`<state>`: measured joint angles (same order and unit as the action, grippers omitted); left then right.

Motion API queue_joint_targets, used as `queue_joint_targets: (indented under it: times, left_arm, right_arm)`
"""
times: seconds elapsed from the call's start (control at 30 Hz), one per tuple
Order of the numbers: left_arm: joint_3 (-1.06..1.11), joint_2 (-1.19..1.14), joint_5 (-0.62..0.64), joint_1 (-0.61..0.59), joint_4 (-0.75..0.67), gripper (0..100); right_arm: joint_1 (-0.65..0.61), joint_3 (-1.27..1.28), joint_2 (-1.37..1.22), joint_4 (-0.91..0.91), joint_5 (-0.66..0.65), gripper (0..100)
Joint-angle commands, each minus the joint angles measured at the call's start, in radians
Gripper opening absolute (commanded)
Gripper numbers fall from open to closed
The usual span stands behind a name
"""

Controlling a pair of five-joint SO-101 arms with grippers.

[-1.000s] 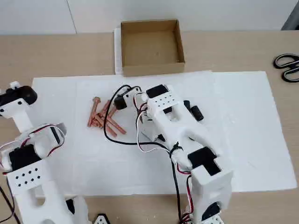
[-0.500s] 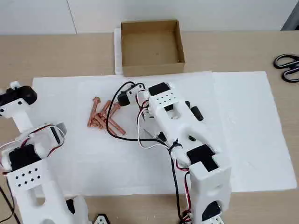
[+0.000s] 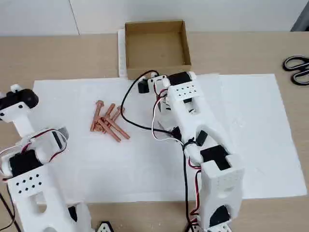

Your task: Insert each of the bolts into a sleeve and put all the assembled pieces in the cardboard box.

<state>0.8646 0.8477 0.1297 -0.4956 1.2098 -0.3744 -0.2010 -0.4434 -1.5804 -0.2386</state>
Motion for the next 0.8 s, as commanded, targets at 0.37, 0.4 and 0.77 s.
queue_joint_targets:
  times: [0.37,0.4,0.77]
  left_arm:
    - [0.024,0.025,0.002,0.002,-0.018,23]
    - [0.024,0.025,0.002,0.002,-0.018,23]
    - [0.024,0.025,0.002,0.002,-0.020,23]
  right_arm:
    - [0.005,-0.054,-0.050,-0.041,0.054,12.5]
    - [0.005,-0.054,-0.050,-0.045,0.054,12.6]
    - [0.007,-0.051,-0.059,-0.038,0.055,12.6]
